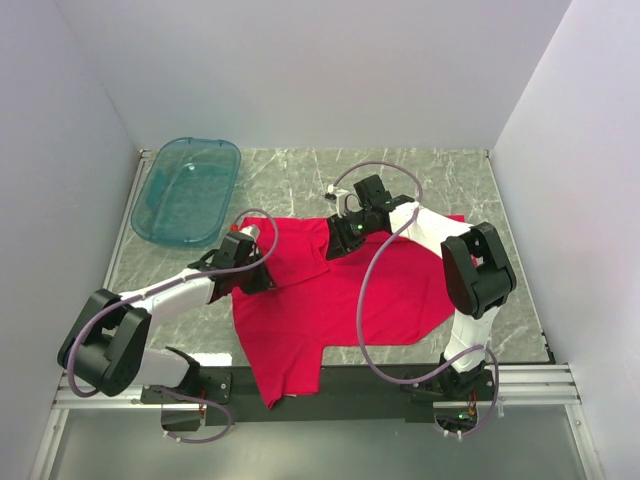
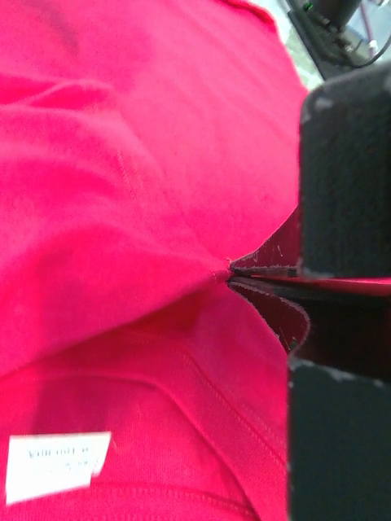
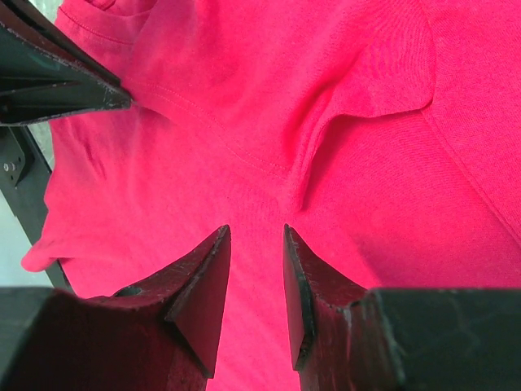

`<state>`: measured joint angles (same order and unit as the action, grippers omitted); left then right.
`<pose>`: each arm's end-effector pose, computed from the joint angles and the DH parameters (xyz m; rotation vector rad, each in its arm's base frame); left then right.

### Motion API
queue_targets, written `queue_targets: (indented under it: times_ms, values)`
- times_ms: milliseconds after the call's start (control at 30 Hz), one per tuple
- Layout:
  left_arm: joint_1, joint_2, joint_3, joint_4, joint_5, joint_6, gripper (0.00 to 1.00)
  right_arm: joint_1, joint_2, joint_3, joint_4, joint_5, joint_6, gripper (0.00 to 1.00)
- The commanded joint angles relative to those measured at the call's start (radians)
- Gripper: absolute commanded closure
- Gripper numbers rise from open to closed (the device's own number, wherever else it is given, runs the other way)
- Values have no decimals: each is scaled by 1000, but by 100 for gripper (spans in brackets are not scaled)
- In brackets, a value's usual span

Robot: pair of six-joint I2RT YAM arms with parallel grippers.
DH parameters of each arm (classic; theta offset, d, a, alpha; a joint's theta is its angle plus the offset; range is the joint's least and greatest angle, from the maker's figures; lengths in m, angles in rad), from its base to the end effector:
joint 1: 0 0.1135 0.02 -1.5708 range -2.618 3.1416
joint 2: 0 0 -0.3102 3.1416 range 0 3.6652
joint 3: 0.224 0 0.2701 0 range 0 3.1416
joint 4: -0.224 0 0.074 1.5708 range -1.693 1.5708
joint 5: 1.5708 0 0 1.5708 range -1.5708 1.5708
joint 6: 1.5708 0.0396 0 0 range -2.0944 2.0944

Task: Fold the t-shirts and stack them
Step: Fold the tshirt

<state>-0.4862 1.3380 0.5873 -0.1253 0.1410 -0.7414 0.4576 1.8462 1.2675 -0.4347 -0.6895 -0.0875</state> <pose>0.2223 -0.1238 0.1926 -0.2616 2.5552 -0.6837 0.3593 0.2050 0.2295 -0.9338 2.3728 1.0288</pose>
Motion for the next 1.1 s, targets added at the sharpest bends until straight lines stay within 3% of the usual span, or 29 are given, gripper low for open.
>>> queue_targets:
  times_ms: [0,367,467,600,733,867,900,933,967,1033,1067]
  values:
    - [-5,-22,32,-4,72,8,94,-10,-51,-2,8,-16,-8,60]
    - [-5,-8,25,-14,92,5,86,-14,-58,-3,8,-18,-9,60]
    - [-5,-29,34,-45,45,7,64,-16,-61,-2,1,-18,-20,60]
    - [-5,-127,48,-117,-75,14,47,-16,-82,4,-36,-18,-87,60]
    - [-5,-337,72,-194,-138,33,40,-11,-148,10,-142,-65,-330,59]
    - [-5,-564,54,-267,-228,-35,32,7,-360,-104,-242,-80,-617,57]
    - [-5,-610,46,-302,-239,-56,25,12,-408,-143,-252,-99,-691,56]
    - [-5,-697,25,-318,-238,-106,21,21,-459,-186,-256,-119,-822,51]
    - [-3,-741,14,-338,-238,-133,17,33,-554,-280,-234,-158,-872,32]
    - [-3,-856,-15,-390,-228,-203,8,123,-660,-406,-220,-177,-1051,14]
    - [-3,-891,-20,-408,-227,-220,8,177,-680,-437,-188,-150,-1058,12]
